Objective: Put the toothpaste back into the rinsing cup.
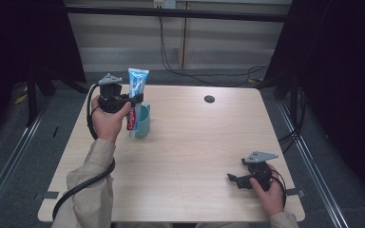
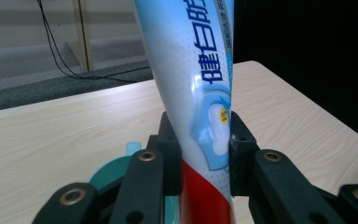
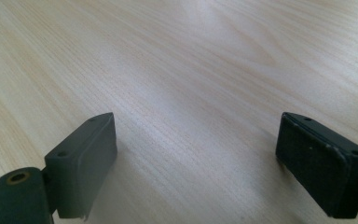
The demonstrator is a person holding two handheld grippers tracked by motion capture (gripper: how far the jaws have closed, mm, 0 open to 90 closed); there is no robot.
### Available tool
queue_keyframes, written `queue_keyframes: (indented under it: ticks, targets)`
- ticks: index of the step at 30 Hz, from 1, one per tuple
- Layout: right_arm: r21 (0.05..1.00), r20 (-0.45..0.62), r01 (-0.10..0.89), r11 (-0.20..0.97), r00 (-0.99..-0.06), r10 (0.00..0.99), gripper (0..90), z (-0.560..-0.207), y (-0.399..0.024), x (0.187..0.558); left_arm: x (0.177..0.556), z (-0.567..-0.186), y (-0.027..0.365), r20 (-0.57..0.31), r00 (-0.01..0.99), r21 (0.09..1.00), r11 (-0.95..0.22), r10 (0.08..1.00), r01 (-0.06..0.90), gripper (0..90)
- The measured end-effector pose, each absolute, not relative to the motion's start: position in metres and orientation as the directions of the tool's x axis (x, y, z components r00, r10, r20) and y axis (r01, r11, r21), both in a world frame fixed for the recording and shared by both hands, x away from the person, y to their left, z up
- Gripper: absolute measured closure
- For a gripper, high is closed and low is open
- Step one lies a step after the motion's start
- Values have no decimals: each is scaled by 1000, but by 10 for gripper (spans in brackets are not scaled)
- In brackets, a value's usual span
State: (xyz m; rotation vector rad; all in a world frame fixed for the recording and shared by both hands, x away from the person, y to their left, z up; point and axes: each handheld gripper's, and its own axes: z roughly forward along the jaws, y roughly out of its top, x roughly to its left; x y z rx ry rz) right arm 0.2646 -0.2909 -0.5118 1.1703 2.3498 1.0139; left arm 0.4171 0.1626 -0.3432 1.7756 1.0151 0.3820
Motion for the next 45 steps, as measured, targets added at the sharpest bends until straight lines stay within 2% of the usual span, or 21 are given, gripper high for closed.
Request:
queue_keyframes:
  ticks: [27,45]
  targets:
    - [720,21,559,411,-609,793,121,-512,-291,265,440,-344,163,-230,580,879,-89,781,469,728]
    - [720,22,560,409,-608,793,121,-512,-291,265,451,-344,166,-211,554,887,-81,806,455,728]
